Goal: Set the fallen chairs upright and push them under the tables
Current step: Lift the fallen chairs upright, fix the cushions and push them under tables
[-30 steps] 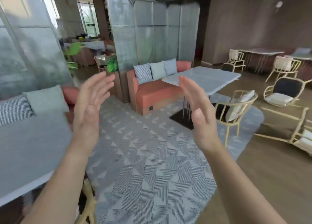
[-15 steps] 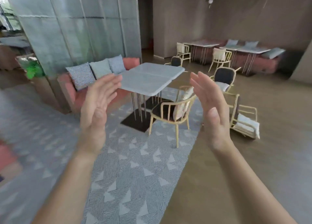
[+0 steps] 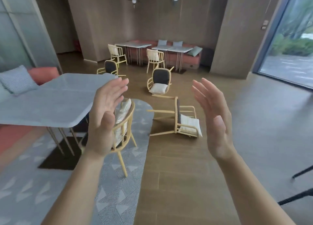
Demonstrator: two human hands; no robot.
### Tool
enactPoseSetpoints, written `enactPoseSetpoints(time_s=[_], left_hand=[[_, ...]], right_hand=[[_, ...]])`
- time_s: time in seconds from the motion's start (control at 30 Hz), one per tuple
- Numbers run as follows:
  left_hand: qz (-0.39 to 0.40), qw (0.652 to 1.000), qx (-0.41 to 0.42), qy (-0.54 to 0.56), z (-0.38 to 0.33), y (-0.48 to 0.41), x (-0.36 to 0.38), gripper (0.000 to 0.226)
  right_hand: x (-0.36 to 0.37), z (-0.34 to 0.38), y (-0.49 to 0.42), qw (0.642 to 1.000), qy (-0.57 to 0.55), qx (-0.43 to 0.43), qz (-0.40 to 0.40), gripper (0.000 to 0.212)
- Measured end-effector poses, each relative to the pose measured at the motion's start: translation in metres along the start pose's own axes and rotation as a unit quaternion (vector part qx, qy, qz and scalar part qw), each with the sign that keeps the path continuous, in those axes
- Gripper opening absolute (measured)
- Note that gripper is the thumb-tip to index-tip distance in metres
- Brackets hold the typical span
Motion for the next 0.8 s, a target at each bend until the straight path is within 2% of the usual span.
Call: enactPoseSetpoints(time_s=[0.2, 0.37, 0.6, 0.8], left_hand=[[0.044, 0.999, -0.013, 0.024, 0.131, -0.087, 0.115, 0.071], [0.021, 0.999, 0.016, 0.034, 0.205, -0.18, 0.2, 0.074], [0.019, 0.999, 0.013, 0.035, 0.307, -0.277, 0.274, 0.072], [0.012, 0.999, 0.009, 0.044, 0.43, -0.352, 0.334, 0.072]], right_hand=[[-0.114, -0.121, -0.059, 0.998, 0.044, -0.001, -0.045, 0.106], [-0.205, -0.207, -0.139, 0.997, 0.059, -0.013, -0.053, 0.106], [-0.285, -0.328, -0.229, 0.997, 0.064, -0.018, -0.044, 0.098], [-0.346, -0.452, -0.302, 0.997, 0.064, -0.021, -0.038, 0.091]])
Point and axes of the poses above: each hand's wrist, its own y-axis away from the middle knuckle, its own x-axis out of the palm, z = x × y, the point moved 2 cm from there along -y, towards the middle knuckle
